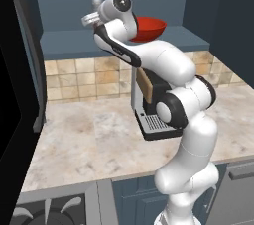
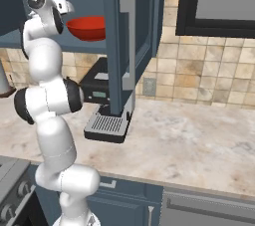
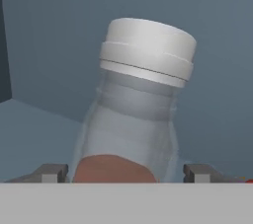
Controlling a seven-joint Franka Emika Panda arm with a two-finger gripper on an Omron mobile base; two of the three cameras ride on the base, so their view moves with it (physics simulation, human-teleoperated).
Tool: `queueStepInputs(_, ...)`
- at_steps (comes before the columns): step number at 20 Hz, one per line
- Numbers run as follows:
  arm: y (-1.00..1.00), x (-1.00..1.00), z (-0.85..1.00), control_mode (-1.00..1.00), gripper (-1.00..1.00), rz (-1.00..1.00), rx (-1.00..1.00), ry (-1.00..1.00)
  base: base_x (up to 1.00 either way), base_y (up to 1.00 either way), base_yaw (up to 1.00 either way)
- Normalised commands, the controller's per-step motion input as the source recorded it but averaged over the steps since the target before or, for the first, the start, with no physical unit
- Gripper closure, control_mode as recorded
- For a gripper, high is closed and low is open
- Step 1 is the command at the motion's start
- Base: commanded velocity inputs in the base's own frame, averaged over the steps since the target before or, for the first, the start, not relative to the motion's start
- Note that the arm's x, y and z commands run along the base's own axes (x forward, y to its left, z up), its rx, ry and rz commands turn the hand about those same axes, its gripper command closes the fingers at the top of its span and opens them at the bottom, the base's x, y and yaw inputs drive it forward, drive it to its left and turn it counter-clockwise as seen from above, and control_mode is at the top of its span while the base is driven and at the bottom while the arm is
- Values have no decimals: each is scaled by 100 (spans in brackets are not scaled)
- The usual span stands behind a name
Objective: Take the cinnamon bottle from the cabinet and place it on the dining table, next to the plate with the cupcake. Then take the chocolate from the dining counter and place it on the cupcake plate.
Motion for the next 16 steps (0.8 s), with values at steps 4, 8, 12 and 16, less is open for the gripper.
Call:
queueStepInputs(4,0,1,0,-100,100,0,0,1,0,0,0)
queueStepInputs(8,5,-23,0,-100,100,-1,-2,0,0,0,0)
queueStepInputs(12,24,-91,0,-100,100,0,-1,-1,0,0,0)
queueStepInputs(16,0,-100,-3,-100,100,0,-9,-3,0,0,0)
